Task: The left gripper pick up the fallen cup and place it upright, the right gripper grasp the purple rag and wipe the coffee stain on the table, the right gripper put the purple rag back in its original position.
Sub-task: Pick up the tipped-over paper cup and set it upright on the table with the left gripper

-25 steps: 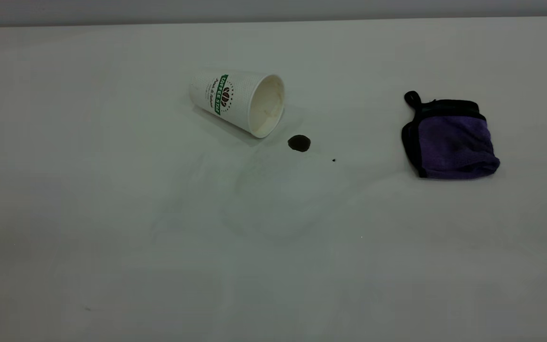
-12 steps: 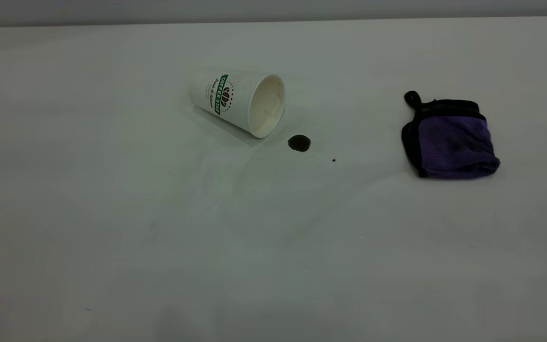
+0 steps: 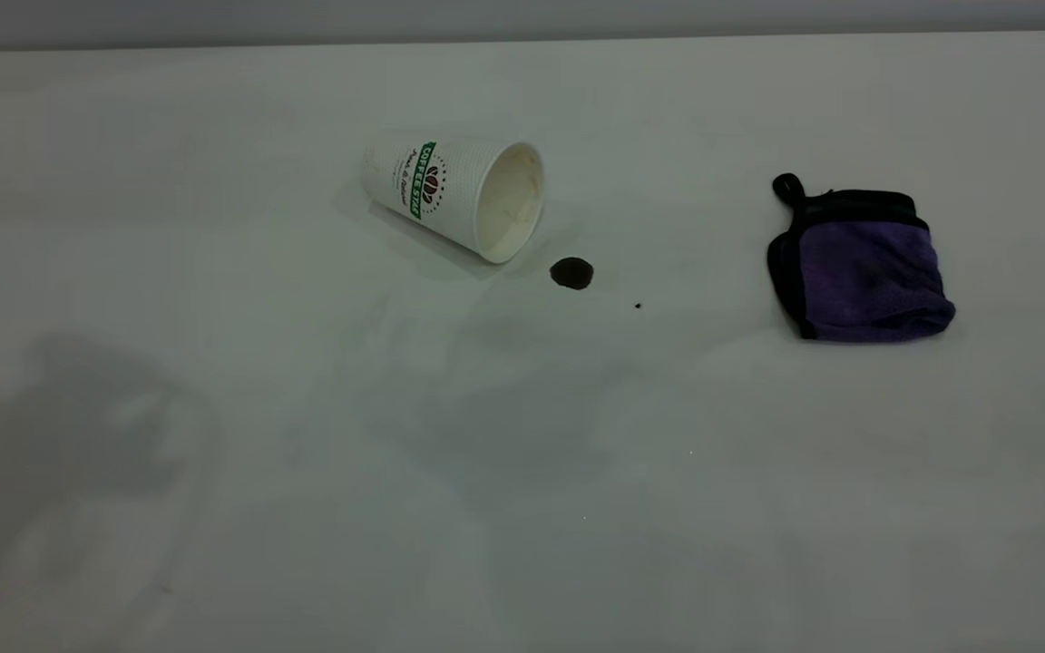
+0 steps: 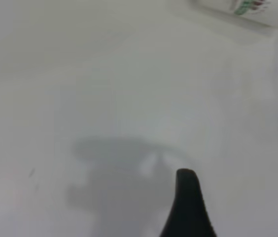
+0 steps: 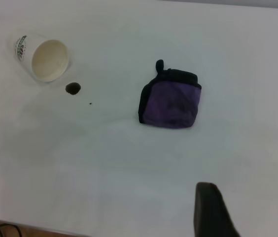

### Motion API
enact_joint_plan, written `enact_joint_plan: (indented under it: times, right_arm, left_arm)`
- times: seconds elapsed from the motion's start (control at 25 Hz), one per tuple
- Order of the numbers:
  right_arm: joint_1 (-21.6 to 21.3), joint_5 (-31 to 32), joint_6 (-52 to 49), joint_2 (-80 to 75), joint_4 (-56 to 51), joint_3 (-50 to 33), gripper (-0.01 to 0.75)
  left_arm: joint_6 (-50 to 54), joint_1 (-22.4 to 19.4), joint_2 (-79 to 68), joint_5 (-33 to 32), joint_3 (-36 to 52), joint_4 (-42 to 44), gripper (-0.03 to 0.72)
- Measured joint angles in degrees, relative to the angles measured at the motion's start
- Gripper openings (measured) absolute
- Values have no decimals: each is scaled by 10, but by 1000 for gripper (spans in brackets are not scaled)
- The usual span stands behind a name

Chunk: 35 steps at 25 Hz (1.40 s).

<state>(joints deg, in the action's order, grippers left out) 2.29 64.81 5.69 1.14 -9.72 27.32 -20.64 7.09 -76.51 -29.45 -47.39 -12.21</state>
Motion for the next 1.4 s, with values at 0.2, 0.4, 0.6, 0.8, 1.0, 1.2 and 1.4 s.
enact_joint_plan:
  times: [0.2, 0.4, 0.6, 0.8, 1.0, 1.2, 1.4]
  right_arm:
    - [0, 0, 0, 0, 0, 0, 430]
    - [0, 0, 0, 0, 0, 0, 430]
    - [0, 0, 0, 0, 0, 0, 430]
    - [0, 0, 0, 0, 0, 0, 430]
    - [0, 0, 0, 0, 0, 0, 430]
    - [0, 0, 0, 0, 0, 0, 430]
    - [0, 0, 0, 0, 0, 0, 430]
  left_arm:
    - [53, 106, -160, 39, -78, 51, 592]
    - [170, 190, -305, 42, -195, 112, 592]
    - [238, 248, -437, 0, -343, 169, 592]
    - [327, 291, -536, -44, -464, 270, 592]
    - [435, 326, -600, -60, -531, 400, 592]
    - [511, 347, -638, -71, -544, 488, 592]
    - [601, 352, -657, -71, -544, 566, 592]
